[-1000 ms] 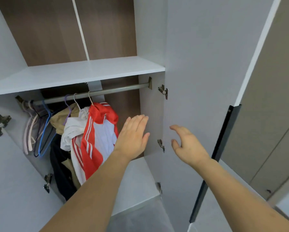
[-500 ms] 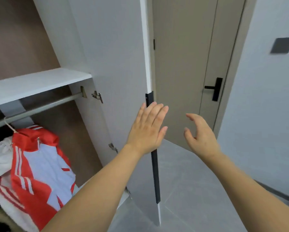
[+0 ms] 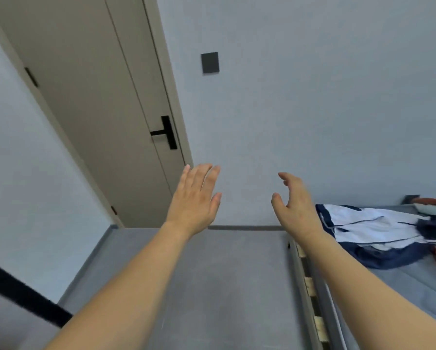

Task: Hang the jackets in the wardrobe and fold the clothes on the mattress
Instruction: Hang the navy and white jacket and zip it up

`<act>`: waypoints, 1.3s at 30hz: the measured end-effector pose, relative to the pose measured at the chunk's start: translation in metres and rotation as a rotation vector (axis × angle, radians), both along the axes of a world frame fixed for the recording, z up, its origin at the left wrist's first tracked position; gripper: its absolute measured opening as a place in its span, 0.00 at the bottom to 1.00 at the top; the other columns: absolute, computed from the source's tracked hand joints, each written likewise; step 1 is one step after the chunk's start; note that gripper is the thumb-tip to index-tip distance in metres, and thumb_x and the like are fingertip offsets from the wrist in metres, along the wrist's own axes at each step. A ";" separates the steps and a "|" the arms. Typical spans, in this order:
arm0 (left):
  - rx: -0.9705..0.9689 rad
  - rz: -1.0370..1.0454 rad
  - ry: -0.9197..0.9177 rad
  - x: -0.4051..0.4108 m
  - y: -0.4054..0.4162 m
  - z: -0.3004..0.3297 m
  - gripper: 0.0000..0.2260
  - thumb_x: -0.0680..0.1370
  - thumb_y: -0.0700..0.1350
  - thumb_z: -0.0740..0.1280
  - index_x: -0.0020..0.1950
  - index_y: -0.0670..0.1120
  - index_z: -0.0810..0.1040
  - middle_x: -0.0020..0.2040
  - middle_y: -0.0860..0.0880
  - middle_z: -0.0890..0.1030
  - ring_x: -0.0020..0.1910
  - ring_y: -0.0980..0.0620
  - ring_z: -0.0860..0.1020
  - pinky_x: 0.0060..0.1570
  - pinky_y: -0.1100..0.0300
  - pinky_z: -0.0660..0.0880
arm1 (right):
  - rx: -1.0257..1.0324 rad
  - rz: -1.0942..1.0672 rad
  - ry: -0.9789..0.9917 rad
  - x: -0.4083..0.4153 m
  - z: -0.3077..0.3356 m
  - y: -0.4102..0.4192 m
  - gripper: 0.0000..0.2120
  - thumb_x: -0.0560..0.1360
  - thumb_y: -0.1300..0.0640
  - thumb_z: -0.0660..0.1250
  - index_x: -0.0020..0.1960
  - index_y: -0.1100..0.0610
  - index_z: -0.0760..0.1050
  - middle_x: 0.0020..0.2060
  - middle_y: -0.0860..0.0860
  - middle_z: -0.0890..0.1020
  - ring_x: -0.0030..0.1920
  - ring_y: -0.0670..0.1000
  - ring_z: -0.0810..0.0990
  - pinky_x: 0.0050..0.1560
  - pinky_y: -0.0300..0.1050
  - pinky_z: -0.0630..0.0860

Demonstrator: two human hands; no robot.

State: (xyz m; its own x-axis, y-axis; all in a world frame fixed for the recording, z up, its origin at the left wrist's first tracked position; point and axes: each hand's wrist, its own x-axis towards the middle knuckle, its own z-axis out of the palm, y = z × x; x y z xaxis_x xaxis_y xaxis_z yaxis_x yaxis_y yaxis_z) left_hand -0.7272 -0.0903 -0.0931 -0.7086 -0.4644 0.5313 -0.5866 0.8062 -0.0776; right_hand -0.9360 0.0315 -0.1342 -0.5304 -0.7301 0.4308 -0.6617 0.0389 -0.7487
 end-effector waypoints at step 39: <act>0.952 -0.598 -1.039 -0.950 -0.043 -0.452 0.21 0.79 0.46 0.62 0.72 0.47 0.65 0.66 0.46 0.71 0.56 0.46 0.75 0.53 0.54 0.72 | 0.408 -0.950 -1.276 -0.637 -0.416 0.032 0.25 0.80 0.55 0.61 0.75 0.52 0.61 0.67 0.51 0.70 0.49 0.45 0.75 0.39 0.36 0.68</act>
State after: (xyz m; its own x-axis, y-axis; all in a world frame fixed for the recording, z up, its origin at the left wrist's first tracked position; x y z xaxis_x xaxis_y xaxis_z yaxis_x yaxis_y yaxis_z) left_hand -1.6772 -0.1329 -0.5446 -0.7687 0.1450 -0.6230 -0.1822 0.8840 0.4305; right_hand -1.5734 0.0631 -0.5502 -0.6680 0.0961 -0.7379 0.7132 0.3660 -0.5979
